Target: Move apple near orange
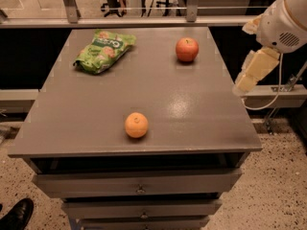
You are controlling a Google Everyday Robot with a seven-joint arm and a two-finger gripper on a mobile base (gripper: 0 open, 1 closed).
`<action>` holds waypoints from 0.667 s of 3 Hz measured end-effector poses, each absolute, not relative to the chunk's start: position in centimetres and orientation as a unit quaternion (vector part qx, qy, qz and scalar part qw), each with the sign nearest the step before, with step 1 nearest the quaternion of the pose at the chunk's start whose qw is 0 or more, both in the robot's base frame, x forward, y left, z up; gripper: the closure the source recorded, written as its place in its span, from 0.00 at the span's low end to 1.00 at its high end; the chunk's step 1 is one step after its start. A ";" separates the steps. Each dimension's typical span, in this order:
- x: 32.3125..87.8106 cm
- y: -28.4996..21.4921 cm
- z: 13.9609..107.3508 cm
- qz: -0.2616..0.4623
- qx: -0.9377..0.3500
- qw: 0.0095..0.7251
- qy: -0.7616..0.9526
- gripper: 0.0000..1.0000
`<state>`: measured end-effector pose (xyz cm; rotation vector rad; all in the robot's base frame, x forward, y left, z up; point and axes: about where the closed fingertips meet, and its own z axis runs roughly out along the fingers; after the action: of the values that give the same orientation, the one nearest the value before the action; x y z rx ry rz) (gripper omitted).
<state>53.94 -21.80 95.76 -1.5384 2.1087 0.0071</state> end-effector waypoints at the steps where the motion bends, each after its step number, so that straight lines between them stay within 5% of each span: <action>1: 57.6 -21.4 94.8 0.043 -0.545 0.299 0.782 0.00; 2: 62.1 -19.2 93.7 0.090 -0.525 0.338 0.776 0.00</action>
Offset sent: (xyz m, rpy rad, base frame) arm 0.1472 0.0498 -0.0329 0.4321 -0.0375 -0.0211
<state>62.11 -19.24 93.72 -1.3687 2.0205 0.2354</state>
